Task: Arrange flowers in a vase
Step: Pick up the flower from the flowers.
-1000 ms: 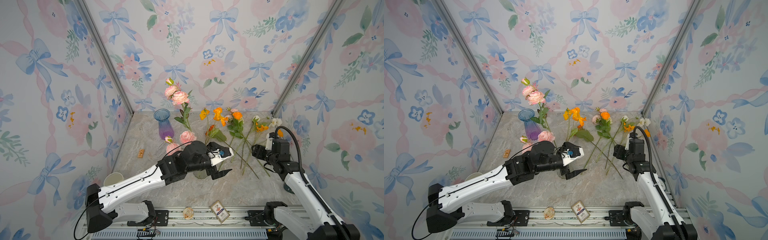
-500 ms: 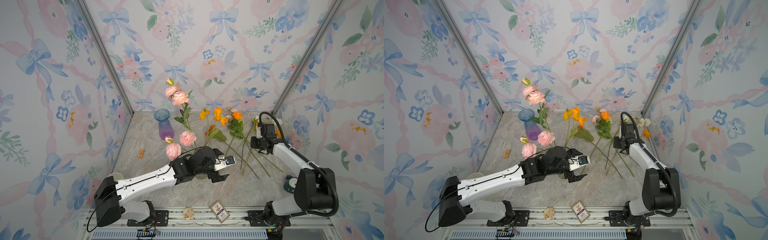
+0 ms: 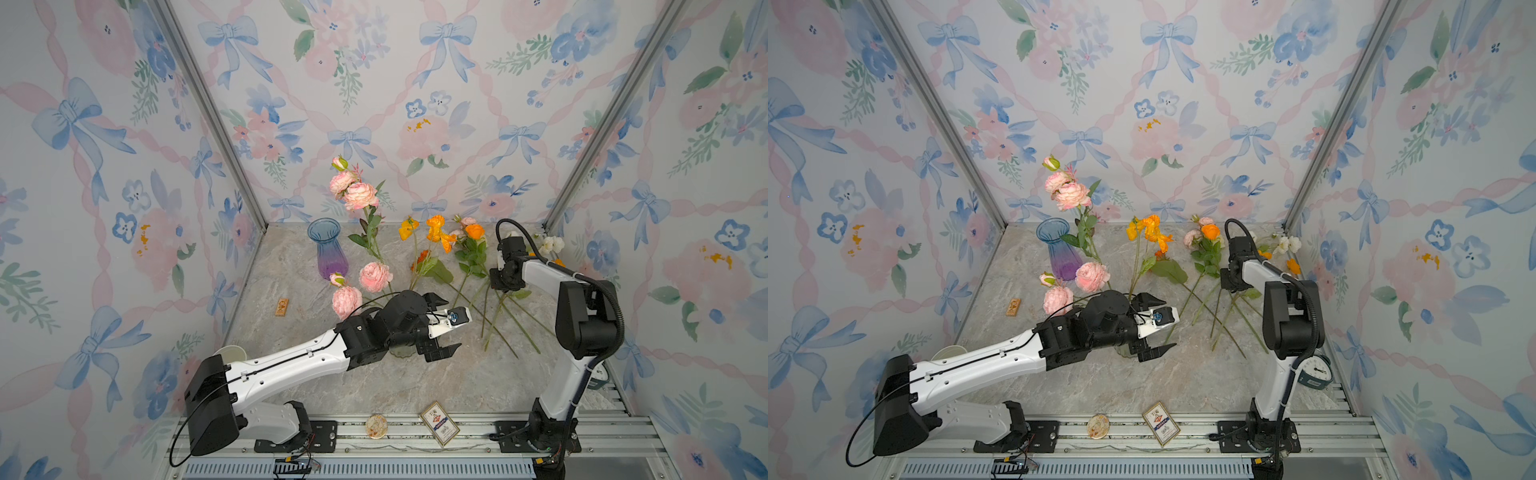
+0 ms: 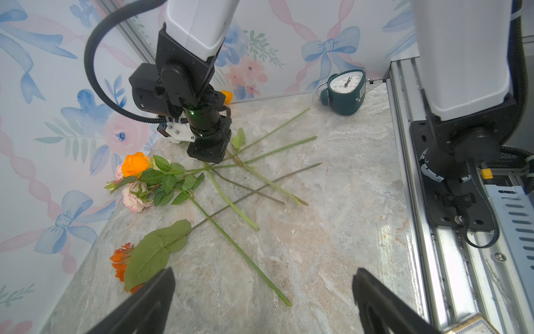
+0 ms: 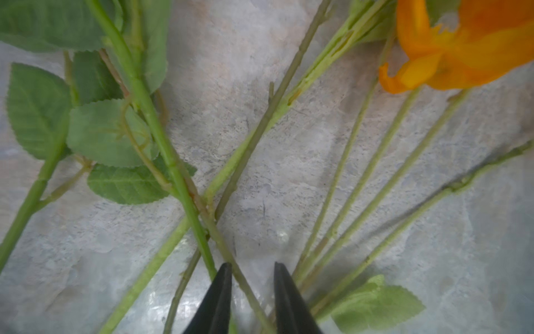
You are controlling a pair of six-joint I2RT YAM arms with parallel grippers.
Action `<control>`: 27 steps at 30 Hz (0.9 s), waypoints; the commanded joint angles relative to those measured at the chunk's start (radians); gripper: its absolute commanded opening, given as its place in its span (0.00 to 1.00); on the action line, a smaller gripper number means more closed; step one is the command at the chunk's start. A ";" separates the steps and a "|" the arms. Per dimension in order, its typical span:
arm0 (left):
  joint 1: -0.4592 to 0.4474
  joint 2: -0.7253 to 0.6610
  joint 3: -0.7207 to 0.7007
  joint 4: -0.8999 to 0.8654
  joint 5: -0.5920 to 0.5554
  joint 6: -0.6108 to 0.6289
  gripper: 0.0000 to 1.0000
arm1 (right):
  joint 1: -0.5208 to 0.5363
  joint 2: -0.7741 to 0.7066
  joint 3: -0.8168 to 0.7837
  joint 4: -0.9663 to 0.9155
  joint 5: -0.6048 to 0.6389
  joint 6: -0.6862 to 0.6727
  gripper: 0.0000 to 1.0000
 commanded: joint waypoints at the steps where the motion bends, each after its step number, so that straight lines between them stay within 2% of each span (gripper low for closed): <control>1: 0.008 -0.010 -0.009 0.020 0.035 -0.020 0.98 | -0.006 0.014 0.030 -0.039 0.026 -0.016 0.28; 10: 0.011 -0.008 -0.008 0.020 0.048 -0.021 0.98 | -0.006 0.015 0.014 -0.033 0.015 -0.013 0.28; 20: 0.011 -0.016 -0.010 0.020 0.053 -0.021 0.98 | 0.000 0.102 0.091 -0.071 0.007 -0.029 0.26; 27: 0.011 -0.017 -0.010 0.020 0.058 -0.021 0.98 | 0.006 0.119 0.099 -0.067 -0.013 -0.065 0.11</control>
